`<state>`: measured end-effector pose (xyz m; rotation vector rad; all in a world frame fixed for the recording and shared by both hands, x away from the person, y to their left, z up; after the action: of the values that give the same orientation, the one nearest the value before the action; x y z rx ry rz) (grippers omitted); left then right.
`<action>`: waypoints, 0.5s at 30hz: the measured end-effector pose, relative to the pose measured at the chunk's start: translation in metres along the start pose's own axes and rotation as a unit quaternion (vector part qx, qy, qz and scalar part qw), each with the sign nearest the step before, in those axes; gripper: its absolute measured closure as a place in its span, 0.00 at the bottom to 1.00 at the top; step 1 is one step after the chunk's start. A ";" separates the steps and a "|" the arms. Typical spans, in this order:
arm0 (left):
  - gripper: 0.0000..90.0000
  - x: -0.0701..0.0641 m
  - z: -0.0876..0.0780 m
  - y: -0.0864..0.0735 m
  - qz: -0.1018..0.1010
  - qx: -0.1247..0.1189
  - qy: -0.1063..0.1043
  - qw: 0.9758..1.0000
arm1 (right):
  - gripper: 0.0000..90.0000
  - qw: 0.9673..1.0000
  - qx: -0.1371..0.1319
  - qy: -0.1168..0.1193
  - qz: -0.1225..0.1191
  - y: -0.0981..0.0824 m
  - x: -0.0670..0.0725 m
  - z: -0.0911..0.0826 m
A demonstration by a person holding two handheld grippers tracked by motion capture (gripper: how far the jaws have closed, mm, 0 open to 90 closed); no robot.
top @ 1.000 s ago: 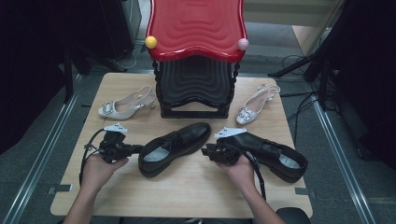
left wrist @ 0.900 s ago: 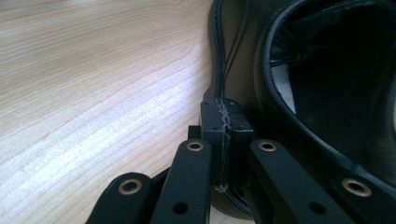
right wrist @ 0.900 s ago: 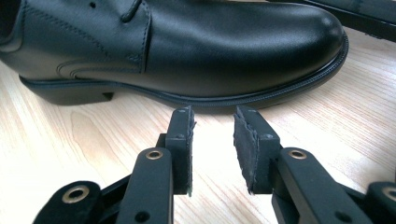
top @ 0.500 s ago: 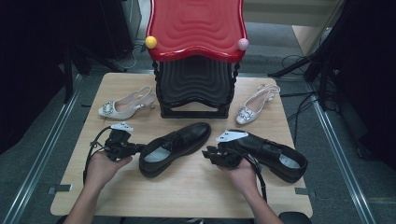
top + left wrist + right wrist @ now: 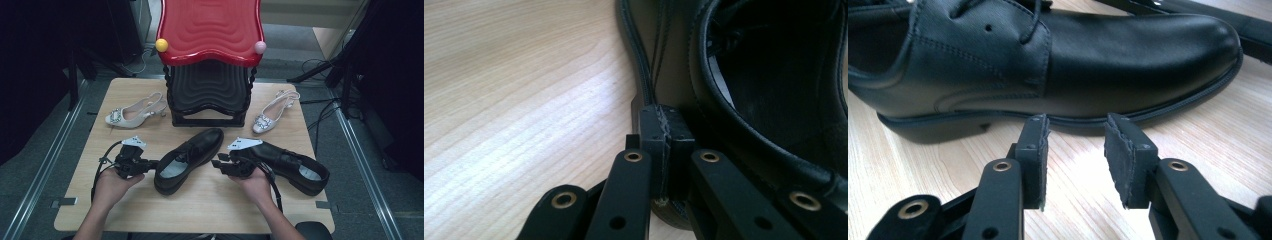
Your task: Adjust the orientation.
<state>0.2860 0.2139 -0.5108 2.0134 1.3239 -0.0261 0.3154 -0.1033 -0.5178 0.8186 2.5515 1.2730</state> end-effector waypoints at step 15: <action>1.00 -0.023 0.008 -0.010 0.014 0.015 -0.042 0.999 | 0.66 1.000 0.016 0.005 -0.003 0.006 -0.003 0.005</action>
<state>0.2699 0.1932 -0.5132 2.0327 1.2500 -0.1162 0.3215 -0.0988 -0.5164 0.8134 2.5858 1.2415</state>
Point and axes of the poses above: each handheld gripper's, and its own axes: z roughly forward along the jaws, y roughly out of its top, x roughly to its left, the point moved 2 cm from there along z, roughly forward along the jaws, and after that the axes turned 9 degrees about -z, right-handed, at the moved point
